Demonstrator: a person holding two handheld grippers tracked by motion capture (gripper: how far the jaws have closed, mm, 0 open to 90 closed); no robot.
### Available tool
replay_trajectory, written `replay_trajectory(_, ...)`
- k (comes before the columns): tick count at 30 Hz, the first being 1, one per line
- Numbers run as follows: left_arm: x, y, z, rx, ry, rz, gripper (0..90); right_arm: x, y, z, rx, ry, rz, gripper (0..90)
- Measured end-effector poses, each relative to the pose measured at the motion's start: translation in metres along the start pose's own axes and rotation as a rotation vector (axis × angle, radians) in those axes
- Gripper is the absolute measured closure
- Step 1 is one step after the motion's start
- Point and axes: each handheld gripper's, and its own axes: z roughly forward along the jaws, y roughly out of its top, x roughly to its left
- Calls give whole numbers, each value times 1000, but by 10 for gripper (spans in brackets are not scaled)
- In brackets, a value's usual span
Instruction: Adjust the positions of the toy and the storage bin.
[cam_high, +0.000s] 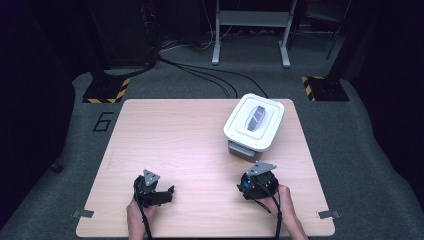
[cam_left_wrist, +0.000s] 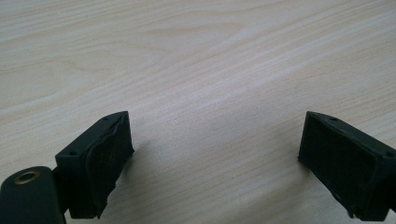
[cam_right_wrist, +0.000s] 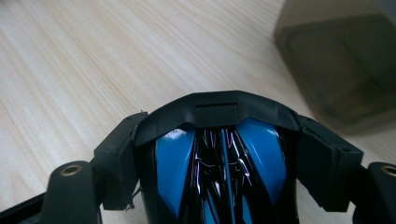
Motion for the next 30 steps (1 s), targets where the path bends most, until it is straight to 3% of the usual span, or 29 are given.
replay_trajectory(11, 0, 0, 0, 0, 1, 3, 95, -27, -20, -17, 19, -106, 111, 241)
replay_trajectory(12, 0, 0, 0, -1, 2, 2, 95, -29, -21, -18, 33, -111, 138, 240)
replay_trajectory(17, 0, 0, 0, -1, 2, 2, 94, -44, -25, -15, 58, -144, 209, 241)
replay_trajectory(27, 0, 0, 0, -1, 2, 1, 94, -53, -26, -3, 133, -212, 274, 240)
replay_trajectory(30, 0, 0, 0, 0, 4, 4, 94, -60, -25, -1, 135, -228, 324, 240)
